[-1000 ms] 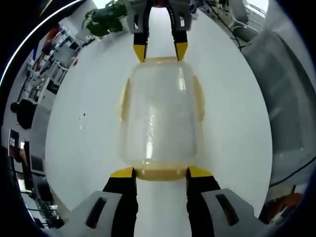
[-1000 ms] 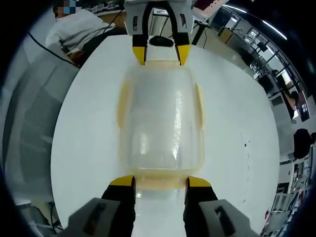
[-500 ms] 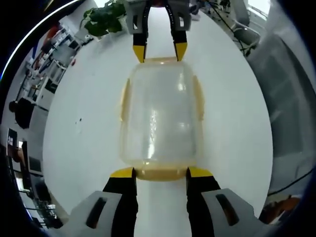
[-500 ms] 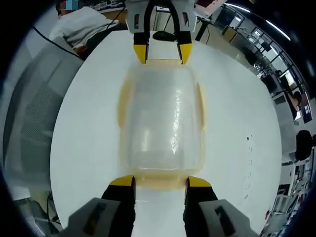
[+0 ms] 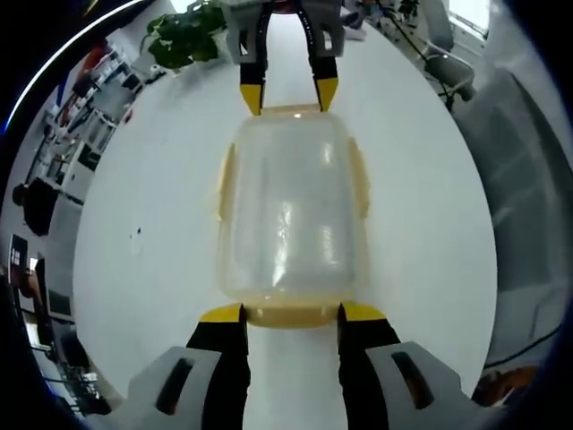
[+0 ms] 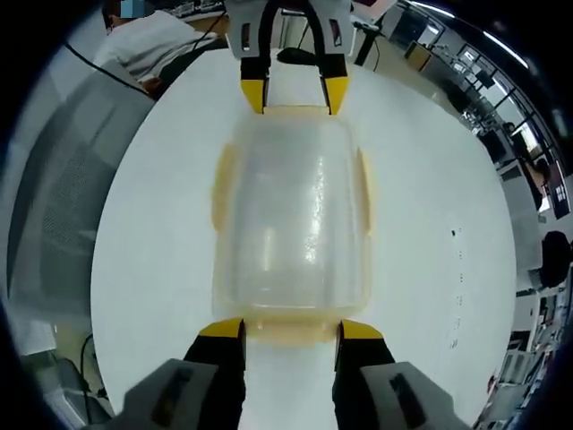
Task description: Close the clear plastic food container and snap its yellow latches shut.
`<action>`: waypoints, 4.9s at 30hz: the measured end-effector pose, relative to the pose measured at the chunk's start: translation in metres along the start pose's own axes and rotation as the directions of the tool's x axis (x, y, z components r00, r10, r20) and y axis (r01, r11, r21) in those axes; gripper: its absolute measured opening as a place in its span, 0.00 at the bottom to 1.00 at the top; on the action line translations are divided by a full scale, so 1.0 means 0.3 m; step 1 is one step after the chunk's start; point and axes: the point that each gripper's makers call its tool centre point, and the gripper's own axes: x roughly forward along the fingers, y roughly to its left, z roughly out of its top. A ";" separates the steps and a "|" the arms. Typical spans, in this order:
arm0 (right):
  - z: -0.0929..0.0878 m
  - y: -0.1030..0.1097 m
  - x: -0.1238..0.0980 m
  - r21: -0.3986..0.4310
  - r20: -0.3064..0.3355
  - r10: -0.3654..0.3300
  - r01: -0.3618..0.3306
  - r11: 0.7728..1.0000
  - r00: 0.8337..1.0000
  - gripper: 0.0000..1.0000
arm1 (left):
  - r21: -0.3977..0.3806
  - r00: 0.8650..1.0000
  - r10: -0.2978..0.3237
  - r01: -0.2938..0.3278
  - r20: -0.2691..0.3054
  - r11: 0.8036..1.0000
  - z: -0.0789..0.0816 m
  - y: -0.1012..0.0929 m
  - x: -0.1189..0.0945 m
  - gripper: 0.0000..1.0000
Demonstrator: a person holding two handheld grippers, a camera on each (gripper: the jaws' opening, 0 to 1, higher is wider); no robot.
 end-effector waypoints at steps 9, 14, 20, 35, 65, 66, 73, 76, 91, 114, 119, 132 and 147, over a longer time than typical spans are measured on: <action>-0.026 -0.002 -0.003 0.007 0.003 0.009 -0.009 1.000 1.000 0.35 | -0.008 1.000 -0.014 0.014 -0.002 1.000 0.022 0.003 0.017 0.36; -0.035 0.002 -0.013 0.007 -0.001 0.013 -0.013 1.000 1.000 0.35 | 0.001 1.000 -0.015 0.015 -0.001 1.000 0.036 0.001 0.013 0.36; -0.050 -0.004 -0.042 0.015 0.011 0.009 -0.009 1.000 1.000 0.35 | 0.004 1.000 -0.008 0.008 0.028 1.000 0.061 0.011 -0.001 0.36; -0.062 0.025 -0.010 0.021 -0.005 0.036 -0.036 0.999 0.999 0.36 | 0.003 0.999 -0.038 0.038 0.004 0.999 0.056 -0.018 0.030 0.36; -0.089 0.049 0.009 -0.022 -0.020 0.043 -0.044 0.999 0.999 0.37 | 0.014 0.997 -0.078 0.078 0.005 0.997 0.038 -0.034 0.049 0.37; -0.092 0.051 0.011 -0.013 -0.019 0.047 -0.047 0.999 0.999 0.36 | 0.022 0.997 -0.082 0.082 0.009 0.996 0.036 -0.037 0.048 0.37; -0.128 0.056 0.003 0.039 -0.017 0.040 -0.039 0.998 0.999 0.38 | -0.010 0.997 -0.065 0.066 0.031 0.998 0.016 -0.020 0.027 0.40; -0.125 0.059 -0.009 0.073 -0.001 0.039 -0.039 0.997 0.999 0.39 | -0.033 0.997 -0.068 0.069 0.029 0.997 0.009 -0.026 0.023 0.39; -0.081 0.025 -0.091 0.225 0.101 -0.034 0.011 0.974 0.994 0.38 | -0.238 0.998 -0.034 0.043 0.044 0.970 0.001 -0.013 -0.015 0.39; -0.001 0.010 -0.093 0.613 0.213 -0.060 -0.086 0.786 0.975 0.34 | -0.512 0.996 0.010 0.038 0.090 0.858 0.061 -0.022 -0.016 0.41; -0.002 0.017 -0.087 0.651 0.218 -0.065 -0.095 0.753 0.974 0.35 | -0.599 0.992 0.032 0.046 0.118 0.800 0.078 -0.011 -0.018 0.40; 0.017 0.013 -0.069 0.767 0.263 -0.080 -0.158 0.622 0.961 0.37 | -0.777 0.982 0.093 0.072 0.166 0.625 0.104 0.006 -0.011 0.40; 0.017 0.038 -0.020 0.836 0.305 -0.084 -0.225 0.500 0.949 0.44 | -0.888 0.977 0.123 0.101 0.173 0.450 0.074 -0.011 0.037 0.36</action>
